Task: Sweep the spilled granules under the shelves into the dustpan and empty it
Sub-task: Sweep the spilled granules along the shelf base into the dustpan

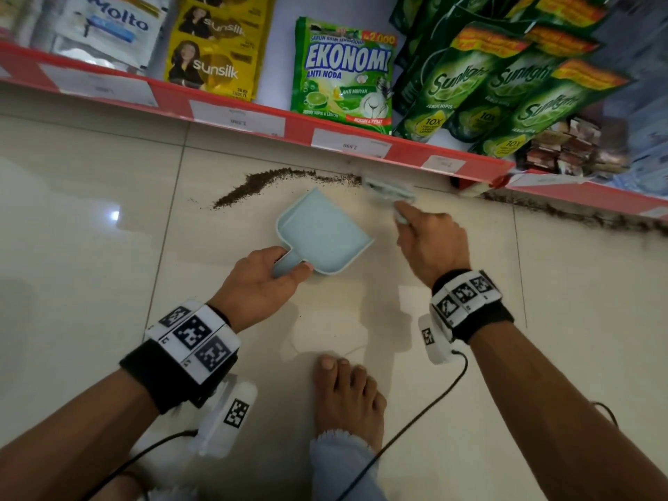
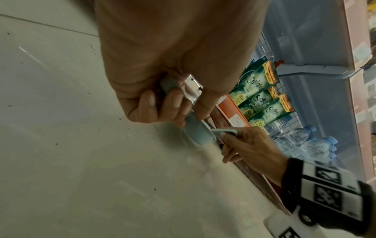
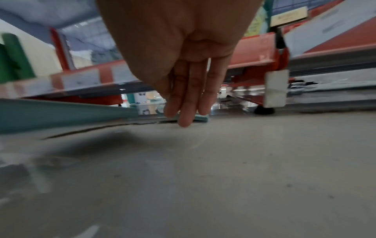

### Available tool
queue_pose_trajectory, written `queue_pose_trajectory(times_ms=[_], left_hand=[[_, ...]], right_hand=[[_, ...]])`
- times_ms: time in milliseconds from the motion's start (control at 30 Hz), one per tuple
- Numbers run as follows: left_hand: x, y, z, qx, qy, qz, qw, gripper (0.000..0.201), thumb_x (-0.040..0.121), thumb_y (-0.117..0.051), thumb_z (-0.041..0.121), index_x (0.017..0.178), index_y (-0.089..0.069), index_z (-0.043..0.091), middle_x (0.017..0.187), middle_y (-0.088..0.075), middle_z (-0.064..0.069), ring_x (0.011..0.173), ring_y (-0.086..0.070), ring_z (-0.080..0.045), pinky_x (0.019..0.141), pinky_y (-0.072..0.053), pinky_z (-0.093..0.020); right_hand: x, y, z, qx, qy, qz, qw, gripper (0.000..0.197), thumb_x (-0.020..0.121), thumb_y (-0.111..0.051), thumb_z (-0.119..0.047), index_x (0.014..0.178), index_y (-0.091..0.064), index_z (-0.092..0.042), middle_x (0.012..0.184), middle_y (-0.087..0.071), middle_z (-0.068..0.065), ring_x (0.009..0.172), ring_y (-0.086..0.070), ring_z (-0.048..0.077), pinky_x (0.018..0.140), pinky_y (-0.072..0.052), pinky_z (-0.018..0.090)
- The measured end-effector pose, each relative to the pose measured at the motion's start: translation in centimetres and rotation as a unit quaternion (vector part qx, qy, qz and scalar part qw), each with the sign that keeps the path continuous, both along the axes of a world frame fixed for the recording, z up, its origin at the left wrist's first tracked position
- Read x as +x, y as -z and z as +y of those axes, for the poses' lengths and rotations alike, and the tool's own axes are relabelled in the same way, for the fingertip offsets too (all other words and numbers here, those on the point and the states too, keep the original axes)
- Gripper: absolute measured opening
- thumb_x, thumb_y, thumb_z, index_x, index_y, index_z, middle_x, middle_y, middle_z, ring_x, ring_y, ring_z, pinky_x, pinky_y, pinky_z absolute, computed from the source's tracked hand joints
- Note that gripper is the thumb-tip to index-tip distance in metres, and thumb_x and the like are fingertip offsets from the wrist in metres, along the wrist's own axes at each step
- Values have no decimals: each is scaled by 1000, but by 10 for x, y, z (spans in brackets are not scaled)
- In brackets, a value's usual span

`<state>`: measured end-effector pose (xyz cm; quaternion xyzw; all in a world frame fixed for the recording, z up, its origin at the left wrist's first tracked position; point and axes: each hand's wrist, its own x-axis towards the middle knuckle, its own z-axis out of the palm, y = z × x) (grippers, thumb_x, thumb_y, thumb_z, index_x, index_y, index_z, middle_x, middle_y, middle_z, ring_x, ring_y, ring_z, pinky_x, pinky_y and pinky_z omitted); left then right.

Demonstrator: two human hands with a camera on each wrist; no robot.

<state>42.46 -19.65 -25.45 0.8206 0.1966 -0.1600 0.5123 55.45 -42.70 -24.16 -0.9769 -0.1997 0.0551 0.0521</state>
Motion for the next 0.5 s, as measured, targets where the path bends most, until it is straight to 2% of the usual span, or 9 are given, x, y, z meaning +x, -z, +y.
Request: queue_pose_trajectory(times_ms=[100, 200, 267, 367, 433, 500], left_hand=[[1, 1, 1, -7, -11, 4, 1000, 41, 93, -62, 40, 60, -44, 24, 51, -46, 10, 51, -45, -4, 49, -29, -17], [-1, 2, 3, -12, -9, 8, 1000, 41, 93, -62, 41, 61, -45, 22, 51, -48, 10, 52, -46, -5, 52, -31, -22], [-2, 1, 5, -17, -11, 10, 1000, 41, 92, -63, 41, 61, -45, 22, 47, -48, 12, 49, -45, -4, 52, -31, -21], [-2, 1, 6, -12, -10, 11, 1000, 39, 93, -62, 41, 62, -47, 22, 53, -48, 10, 53, -46, -7, 53, -32, -24], [-2, 0, 6, -13, -10, 9, 1000, 39, 93, -62, 40, 62, -46, 23, 54, -48, 10, 55, -47, -8, 54, -32, -24], [-3, -1, 6, -15, -10, 5, 1000, 40, 93, -62, 40, 61, -45, 24, 54, -47, 10, 54, -46, -7, 54, -32, -24]], right_hand=[[-14, -4, 10, 48, -21, -36, 998, 36, 102, -39, -35, 134, -55, -29, 83, -72, 2, 72, -65, 33, 60, -50, 36], [-3, -6, 5, 44, 20, -109, 993, 35, 102, -42, -33, 134, -56, -28, 85, -71, 7, 69, -64, 35, 57, -38, 31], [10, -7, -2, 13, 65, -127, 990, 31, 101, -45, -30, 129, -59, -27, 90, -70, 12, 72, -65, 37, 59, -40, 34], [24, -1, -10, 8, 108, -75, 991, 22, 98, -47, -23, 110, -64, -15, 96, -68, 17, 81, -65, 39, 65, -43, 34], [17, 4, -6, 36, 68, -38, 996, 21, 98, -48, -19, 103, -65, -8, 98, -68, 18, 79, -65, 35, 65, -42, 29], [-4, 8, 5, 63, 1, -19, 998, 20, 97, -50, -18, 107, -65, -9, 100, -67, 15, 75, -65, 33, 63, -48, 29]])
